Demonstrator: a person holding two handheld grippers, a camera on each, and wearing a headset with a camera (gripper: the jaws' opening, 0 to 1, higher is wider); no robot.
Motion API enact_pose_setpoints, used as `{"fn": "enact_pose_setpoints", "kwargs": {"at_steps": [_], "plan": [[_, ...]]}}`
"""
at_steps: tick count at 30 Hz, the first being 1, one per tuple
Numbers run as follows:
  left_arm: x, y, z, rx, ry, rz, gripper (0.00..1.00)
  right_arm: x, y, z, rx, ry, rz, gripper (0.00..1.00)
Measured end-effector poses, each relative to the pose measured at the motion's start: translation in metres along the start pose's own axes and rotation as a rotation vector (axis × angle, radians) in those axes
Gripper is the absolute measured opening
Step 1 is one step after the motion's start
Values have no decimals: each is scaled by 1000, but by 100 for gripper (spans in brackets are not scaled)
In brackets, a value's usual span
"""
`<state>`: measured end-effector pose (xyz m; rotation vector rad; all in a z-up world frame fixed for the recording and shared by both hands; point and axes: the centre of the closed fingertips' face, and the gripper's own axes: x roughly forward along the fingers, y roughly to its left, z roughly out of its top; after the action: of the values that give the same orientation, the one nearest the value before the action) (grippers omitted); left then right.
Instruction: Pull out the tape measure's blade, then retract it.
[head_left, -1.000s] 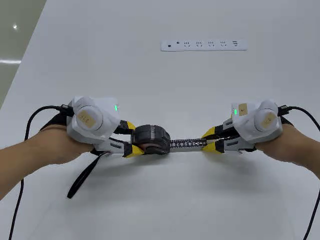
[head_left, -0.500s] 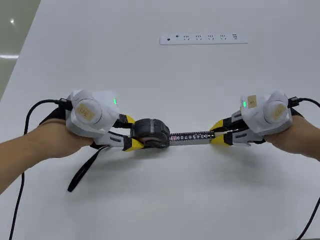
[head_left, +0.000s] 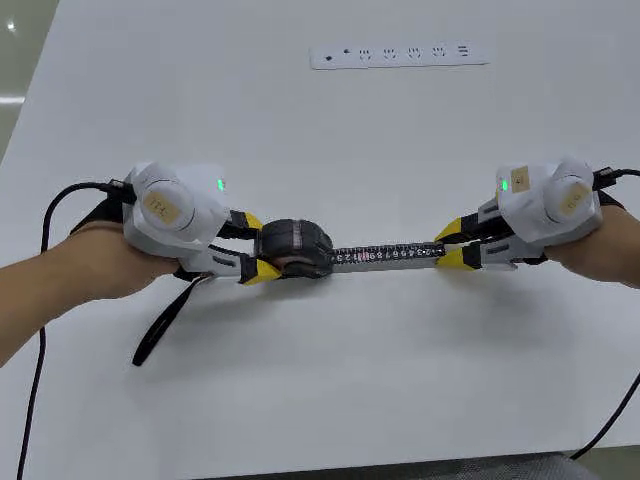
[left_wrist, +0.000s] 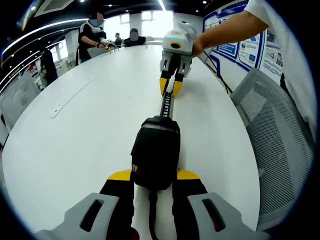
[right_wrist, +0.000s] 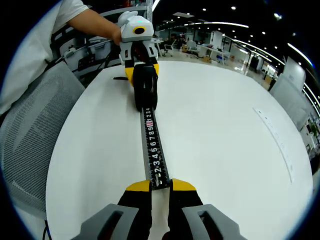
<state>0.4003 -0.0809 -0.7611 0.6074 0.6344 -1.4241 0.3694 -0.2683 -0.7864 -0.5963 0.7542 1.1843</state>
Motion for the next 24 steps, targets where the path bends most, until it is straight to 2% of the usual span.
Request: {"fn": "enact_pose_setpoints", "kwargs": {"at_steps": [24], "plan": [[1,1,1,-3,0,-1,23,-22,-10,-31,51,27,-30,7]]}}
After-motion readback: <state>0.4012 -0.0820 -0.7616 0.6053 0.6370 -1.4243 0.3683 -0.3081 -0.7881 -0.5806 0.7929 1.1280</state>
